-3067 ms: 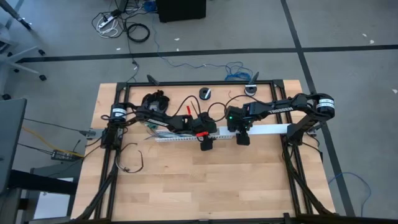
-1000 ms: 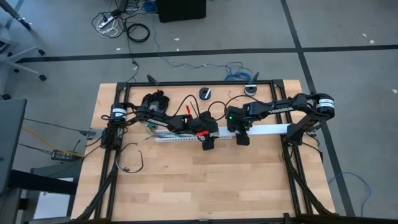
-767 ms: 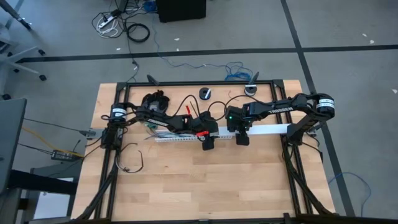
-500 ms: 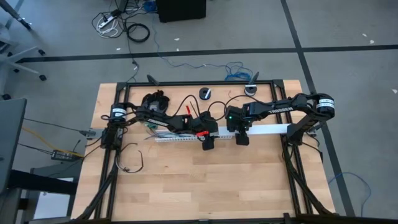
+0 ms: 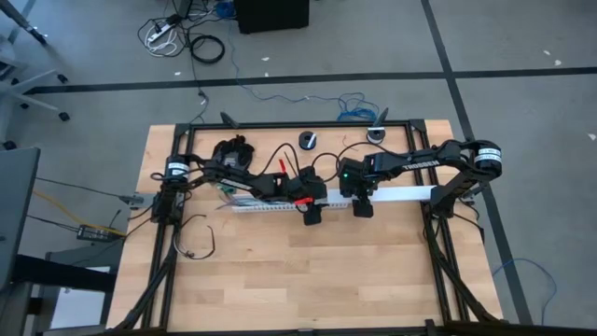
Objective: Ziptie cables
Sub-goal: Close the white cable duct
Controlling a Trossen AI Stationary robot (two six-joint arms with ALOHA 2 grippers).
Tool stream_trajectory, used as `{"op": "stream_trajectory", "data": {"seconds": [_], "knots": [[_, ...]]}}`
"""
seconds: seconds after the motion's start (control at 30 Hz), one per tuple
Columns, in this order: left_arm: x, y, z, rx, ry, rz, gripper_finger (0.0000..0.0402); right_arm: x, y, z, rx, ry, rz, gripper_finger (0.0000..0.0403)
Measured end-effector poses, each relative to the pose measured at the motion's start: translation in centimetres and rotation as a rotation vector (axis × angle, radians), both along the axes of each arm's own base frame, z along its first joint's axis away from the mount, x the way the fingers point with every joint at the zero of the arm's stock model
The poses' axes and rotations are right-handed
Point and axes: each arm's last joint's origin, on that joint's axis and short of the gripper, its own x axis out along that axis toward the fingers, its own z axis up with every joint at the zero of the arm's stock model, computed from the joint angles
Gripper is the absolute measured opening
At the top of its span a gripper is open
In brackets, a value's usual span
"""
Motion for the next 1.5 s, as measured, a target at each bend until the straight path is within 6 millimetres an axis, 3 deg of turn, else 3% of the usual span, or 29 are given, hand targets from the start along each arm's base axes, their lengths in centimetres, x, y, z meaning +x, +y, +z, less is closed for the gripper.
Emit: {"op": "stream_trajectory", "data": {"seconds": [0.4,1.1,1.5], "knots": [[-0.4,0.0,0.3,0.005,0.037,0.006,0.0261,-0.1,0.0,0.0,0.004,0.008,0.001,0.022],[-2.2,0.0,1.0,0.008,0.196,-0.046,0.0262,-0.3,0.1,0.0,0.012,0.031,-0.007,0.0224],[-3.0,0.5,-0.1,-0.011,0.23,-0.012,0.0262,-0.3,0.1,-0.1,0.008,0.032,-0.01,0.0224]]}}
